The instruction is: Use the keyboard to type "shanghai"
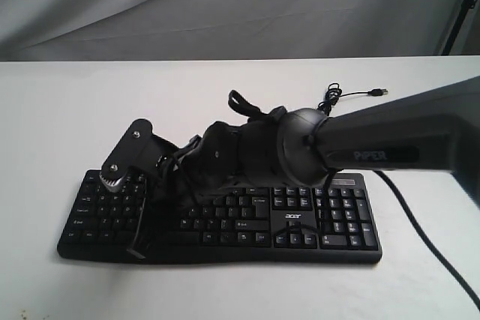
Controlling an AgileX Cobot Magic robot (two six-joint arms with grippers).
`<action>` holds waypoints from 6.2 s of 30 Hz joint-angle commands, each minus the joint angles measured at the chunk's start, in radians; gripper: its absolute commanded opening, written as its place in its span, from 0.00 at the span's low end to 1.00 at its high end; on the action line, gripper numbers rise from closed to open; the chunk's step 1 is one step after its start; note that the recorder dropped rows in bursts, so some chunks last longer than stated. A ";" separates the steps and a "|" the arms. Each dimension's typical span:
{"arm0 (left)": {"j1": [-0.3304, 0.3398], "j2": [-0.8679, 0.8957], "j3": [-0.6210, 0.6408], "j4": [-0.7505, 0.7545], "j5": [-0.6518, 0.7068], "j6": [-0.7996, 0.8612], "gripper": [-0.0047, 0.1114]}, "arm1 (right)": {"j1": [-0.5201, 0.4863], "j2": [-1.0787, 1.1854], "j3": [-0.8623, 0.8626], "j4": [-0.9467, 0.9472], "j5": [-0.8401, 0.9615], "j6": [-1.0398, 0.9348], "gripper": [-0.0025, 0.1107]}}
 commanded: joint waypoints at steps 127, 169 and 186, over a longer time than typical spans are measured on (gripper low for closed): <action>-0.004 -0.003 0.004 0.001 -0.005 -0.003 0.04 | 0.073 0.194 -0.280 0.013 -0.014 -0.092 0.02; -0.004 -0.003 0.004 0.001 -0.005 -0.003 0.04 | -0.036 -0.109 0.209 0.068 -0.262 -0.004 0.02; -0.004 -0.003 0.004 0.001 -0.005 -0.003 0.04 | -0.052 -0.042 0.203 0.000 -0.260 -0.030 0.02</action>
